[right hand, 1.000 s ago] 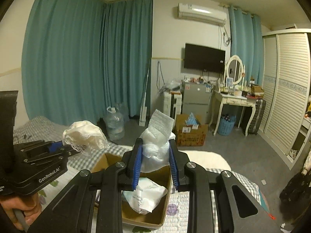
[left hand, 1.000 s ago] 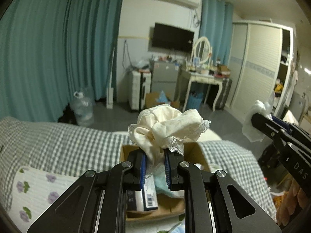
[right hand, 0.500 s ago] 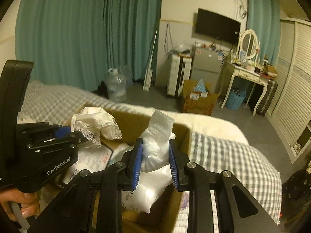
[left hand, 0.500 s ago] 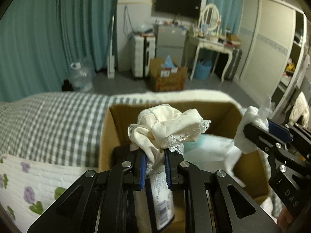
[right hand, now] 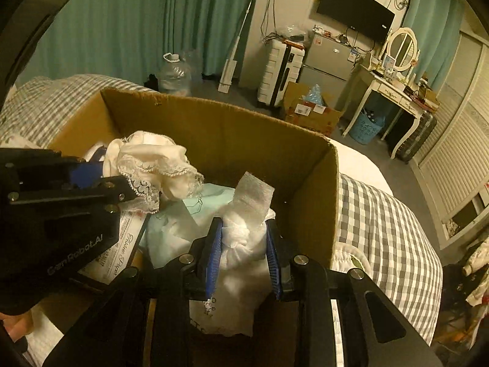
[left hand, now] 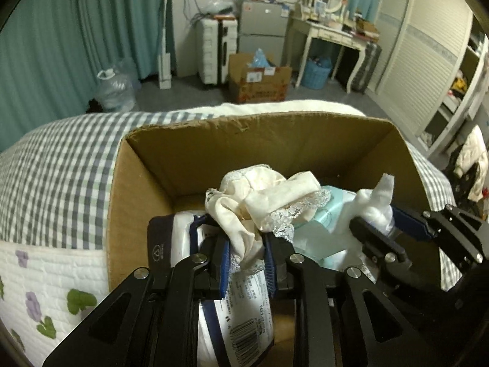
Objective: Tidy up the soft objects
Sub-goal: 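Carry both items over the box, lower them in and open both tools, then lift both tools out of the box and back away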
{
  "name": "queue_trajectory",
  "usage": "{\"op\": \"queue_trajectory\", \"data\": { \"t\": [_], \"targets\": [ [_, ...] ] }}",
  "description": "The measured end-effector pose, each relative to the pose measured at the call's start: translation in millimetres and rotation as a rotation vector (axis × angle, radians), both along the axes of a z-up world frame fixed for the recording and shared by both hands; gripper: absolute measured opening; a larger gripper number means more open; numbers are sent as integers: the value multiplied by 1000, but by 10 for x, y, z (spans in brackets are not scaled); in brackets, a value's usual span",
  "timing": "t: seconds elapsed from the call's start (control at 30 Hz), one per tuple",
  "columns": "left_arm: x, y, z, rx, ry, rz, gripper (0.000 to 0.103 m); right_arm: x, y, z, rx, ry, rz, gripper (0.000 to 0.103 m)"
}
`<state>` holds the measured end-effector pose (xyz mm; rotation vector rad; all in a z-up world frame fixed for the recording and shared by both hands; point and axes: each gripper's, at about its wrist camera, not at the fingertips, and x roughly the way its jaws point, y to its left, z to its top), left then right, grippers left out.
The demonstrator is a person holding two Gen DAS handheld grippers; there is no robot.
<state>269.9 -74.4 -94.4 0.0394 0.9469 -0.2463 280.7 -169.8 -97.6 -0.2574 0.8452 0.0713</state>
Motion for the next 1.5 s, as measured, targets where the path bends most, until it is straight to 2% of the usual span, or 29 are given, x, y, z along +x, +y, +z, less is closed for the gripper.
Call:
{"op": "queue_trajectory", "data": {
  "t": [0.1, 0.23, 0.33, 0.4, 0.43, 0.5, 0.57, 0.7, 0.83, 0.9, 1.0, 1.03, 1.13, 1.3, 1.37, 1.5],
  "targets": [
    [2, 6, 16, -9, 9, 4, 22, -26, 31, -16, -12, -9, 7, 31],
    [-19, 32, 80, -7, 21, -6, 22, -139, 19, 118, 25, -42, 14, 50],
    [-111, 103, 210, -35, 8, 5, 35, -227, 19, 278, 29, -87, 17, 57],
    [-193, 162, 338, -58, -26, 14, 54, -270, 8, 396, 39, -115, 16, 58],
    [-233, 191, 407, -69, -45, 14, 57, -299, -7, 458, 48, -127, 12, 58],
    [-303, 255, 554, -48, -86, 41, 71, -370, -34, 588, 68, -149, -1, 61],
    [-392, 340, 756, -38, -137, 73, 71, -448, -43, 714, 77, -169, -8, 66],
    [-556, 511, 1086, -99, -185, 99, 71, -659, -19, 1016, 77, -209, -7, 69],
    [-799, 611, 1450, -98, -275, 145, 72, -957, 28, 1377, 88, -278, -9, 88],
    [-918, 670, 1576, -86, -305, 172, 87, -1129, 67, 1519, 92, -307, -3, 88],
    [-1188, 821, 1756, -124, -358, 199, 92, -1411, 130, 1752, 69, -366, -10, 90],
    [-1236, 850, 1799, -134, -368, 203, 94, -1494, 137, 1817, 68, -378, -12, 94],
    [-1477, 907, 1914, -128, -415, 194, 102, -1740, 136, 2017, 95, -397, -3, 94],
    [-1819, 993, 2041, -40, -482, 225, 102, -2108, 150, 2250, 83, -451, -33, 98],
    [-1963, 1034, 2080, -44, -491, 223, 102, -2247, 174, 2324, 90, -465, -27, 103],
    [-2200, 1109, 2066, -73, -504, 216, 102, -2591, 212, 2422, 80, -509, -11, 103]
  ]
}}
